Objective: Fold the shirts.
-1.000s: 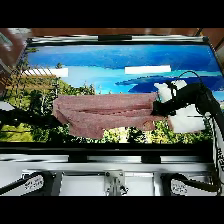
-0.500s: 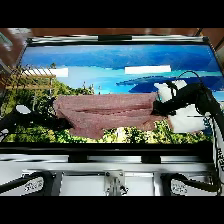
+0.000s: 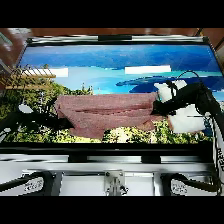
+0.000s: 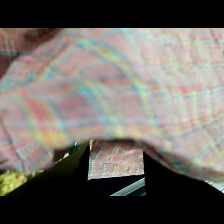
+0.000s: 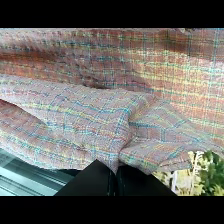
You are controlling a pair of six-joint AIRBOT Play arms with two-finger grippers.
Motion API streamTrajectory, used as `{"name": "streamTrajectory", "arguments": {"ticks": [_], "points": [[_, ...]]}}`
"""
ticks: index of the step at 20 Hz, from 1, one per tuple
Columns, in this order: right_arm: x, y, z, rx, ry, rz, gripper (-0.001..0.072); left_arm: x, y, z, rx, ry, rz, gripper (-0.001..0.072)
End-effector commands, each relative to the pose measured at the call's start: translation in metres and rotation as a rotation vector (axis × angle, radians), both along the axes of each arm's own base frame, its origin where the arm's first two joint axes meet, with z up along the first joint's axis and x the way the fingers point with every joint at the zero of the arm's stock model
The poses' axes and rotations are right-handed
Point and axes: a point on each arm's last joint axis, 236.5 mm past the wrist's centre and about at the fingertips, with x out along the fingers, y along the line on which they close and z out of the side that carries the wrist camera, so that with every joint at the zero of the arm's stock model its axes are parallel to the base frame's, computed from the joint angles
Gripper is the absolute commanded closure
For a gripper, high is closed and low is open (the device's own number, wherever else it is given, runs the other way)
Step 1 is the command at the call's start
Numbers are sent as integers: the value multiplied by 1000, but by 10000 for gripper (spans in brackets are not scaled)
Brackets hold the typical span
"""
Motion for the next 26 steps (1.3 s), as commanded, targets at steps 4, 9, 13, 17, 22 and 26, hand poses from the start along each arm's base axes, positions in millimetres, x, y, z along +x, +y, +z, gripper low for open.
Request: {"name": "streamTrajectory", "arguments": {"ticks": [4,9,13,17,22,26], "points": [[1,0,0,0,-3,-2,663,-5,-6,-7,12,12,-49,295],[1,0,0,0,-3,-1,663,-15,-21,-18,7,52,-99,298],[1,0,0,0,-3,-2,663,-14,-25,-15,-10,57,-96,679],[0,0,0,0,0,1,663,-18,-26,3,-51,85,-135,681],[-22,5,6,20,56,70,663,-23,-6,61,-109,62,-146,681],[-52,8,23,39,130,137,664,-68,3,103,-184,140,-204,681]]}}
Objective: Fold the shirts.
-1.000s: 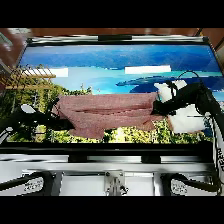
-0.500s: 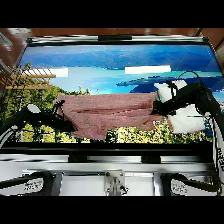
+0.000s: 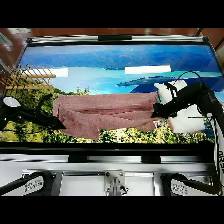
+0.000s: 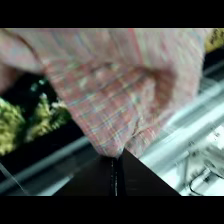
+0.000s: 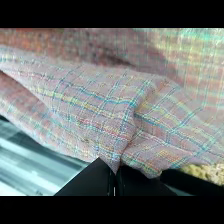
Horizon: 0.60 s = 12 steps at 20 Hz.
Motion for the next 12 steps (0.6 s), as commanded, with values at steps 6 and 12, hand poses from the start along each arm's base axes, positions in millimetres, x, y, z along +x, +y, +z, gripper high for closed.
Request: {"name": "streamTrajectory", "arguments": {"ticks": [6,12], "points": [[-76,8,27,15,185,176,663,-55,1,65,-37,-5,-79,682],[-56,10,25,-43,43,162,663,-8,-1,81,-19,-227,58,682]]}}
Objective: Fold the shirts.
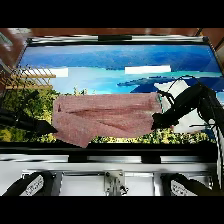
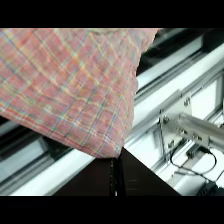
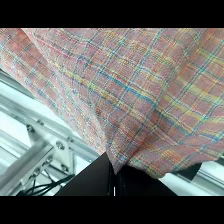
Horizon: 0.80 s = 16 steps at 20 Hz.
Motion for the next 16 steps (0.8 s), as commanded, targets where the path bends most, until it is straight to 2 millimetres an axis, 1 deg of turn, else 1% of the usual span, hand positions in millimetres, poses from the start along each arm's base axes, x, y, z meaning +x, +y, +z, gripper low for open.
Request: {"name": "streamTrajectory", "arguments": {"ticks": [1,2,4,5,8,9,10,11,13,16], "points": [[22,-11,-1,-53,-110,-31,663,40,5,7,16,-140,130,682],[34,-16,1,-68,-158,-54,663,53,9,7,25,-179,170,682],[64,-21,7,-82,-270,-101,663,84,13,17,8,-273,267,682],[80,-23,11,-87,-330,-126,663,102,15,26,-17,-331,332,682],[124,-18,26,-47,-493,-225,664,157,27,59,-133,-467,556,682],[135,-17,29,-37,-530,-253,664,170,31,65,-165,-482,615,681],[143,-18,30,-37,-557,-268,664,180,36,65,-184,-488,664,681],[150,-19,30,-44,-584,-279,664,190,42,62,-189,-489,705,681],[165,-16,27,-50,-626,-292,664,200,43,46,-187,-459,732,681],[187,-8,14,-56,-665,-326,664,206,32,14,-178,-380,712,681]]}}
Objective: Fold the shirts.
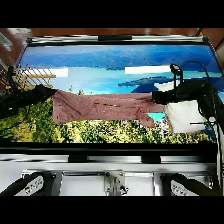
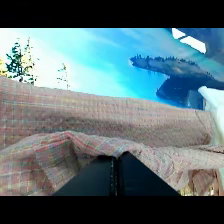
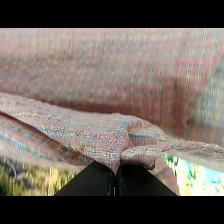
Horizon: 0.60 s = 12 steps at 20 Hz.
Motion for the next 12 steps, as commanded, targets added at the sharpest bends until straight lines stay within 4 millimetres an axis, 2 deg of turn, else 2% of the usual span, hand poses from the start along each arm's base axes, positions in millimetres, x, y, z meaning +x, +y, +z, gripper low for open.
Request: {"name": "streamTrajectory", "arguments": {"ticks": [1,4,7,9,12], "points": [[34,2,-10,7,-78,-84,664,17,-2,-29,-28,52,37,681],[37,-5,-41,-1,-6,-133,663,27,1,-50,-16,81,69,681],[26,-1,-70,1,91,-119,663,30,0,-65,-14,110,75,681],[21,-1,-82,-3,128,-110,662,26,-8,-75,-24,143,46,681],[21,-2,-83,-11,129,-108,653,20,-13,-89,-8,178,8,681]]}}
